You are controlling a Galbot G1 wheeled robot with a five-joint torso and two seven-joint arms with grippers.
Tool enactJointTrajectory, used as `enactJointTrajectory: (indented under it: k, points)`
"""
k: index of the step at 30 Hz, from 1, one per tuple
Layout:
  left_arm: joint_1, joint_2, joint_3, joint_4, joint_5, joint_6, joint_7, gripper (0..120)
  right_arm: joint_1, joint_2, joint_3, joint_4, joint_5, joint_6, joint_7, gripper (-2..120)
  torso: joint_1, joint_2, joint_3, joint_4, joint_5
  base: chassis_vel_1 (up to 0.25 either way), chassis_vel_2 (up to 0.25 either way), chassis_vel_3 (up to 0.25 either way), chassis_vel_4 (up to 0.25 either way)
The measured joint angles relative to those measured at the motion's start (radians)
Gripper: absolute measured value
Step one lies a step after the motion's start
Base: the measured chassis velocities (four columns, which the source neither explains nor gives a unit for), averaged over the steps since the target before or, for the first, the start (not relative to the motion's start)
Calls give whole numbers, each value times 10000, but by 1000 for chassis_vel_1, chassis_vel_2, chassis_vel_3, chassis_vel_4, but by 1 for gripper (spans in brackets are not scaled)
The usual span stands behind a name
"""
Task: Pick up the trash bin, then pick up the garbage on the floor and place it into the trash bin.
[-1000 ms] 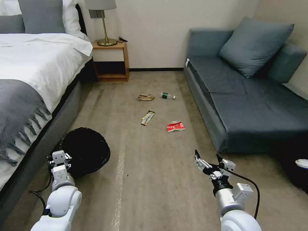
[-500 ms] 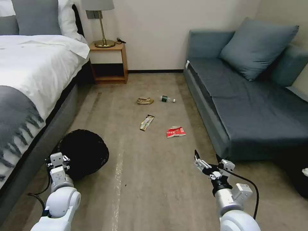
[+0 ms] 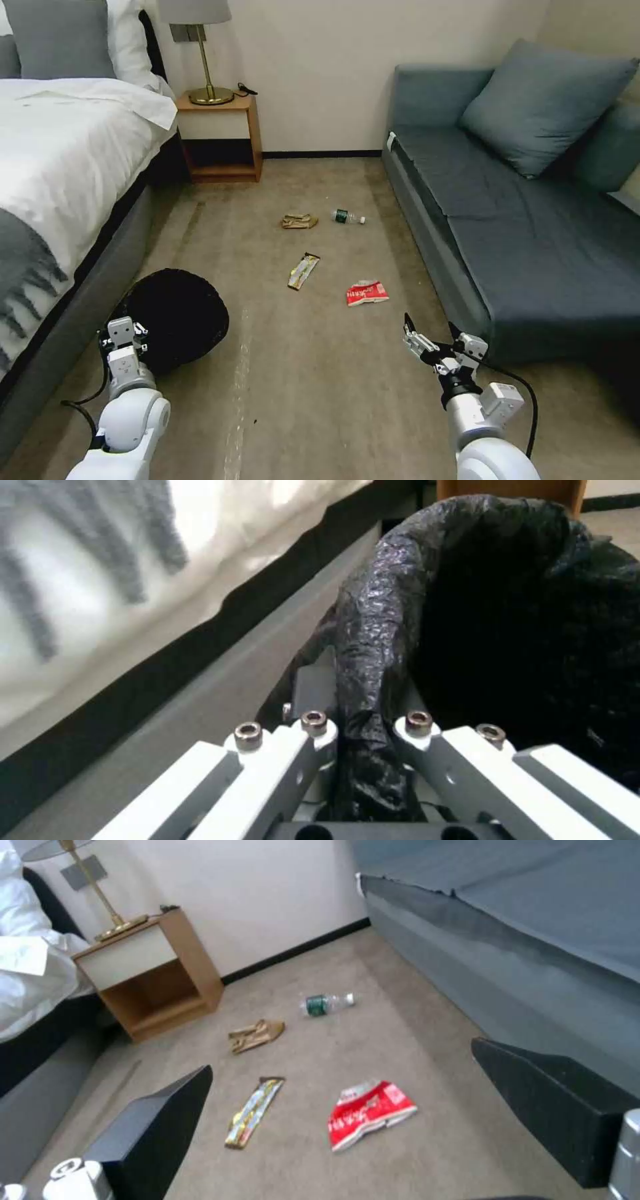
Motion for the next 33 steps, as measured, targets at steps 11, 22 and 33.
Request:
enactJointTrajectory:
  k: [11,22,33]
  points:
    - [-26,-39,78,26,27,-28,1,4,22,19,-64,-128,-135,41,-1,100,0,0,0,0,1,-155,149,155,-143]
    - [6,-115,96,68,40,-73,-2,4,74,1,-73,-197,-151,41,9,100,0,0,0,-3,1,-148,146,147,-154]
    - [69,-133,64,76,39,-139,-6,4,6,53,-106,-188,-282,40,13,100,0,0,0,-3,-2,-130,132,135,-134]
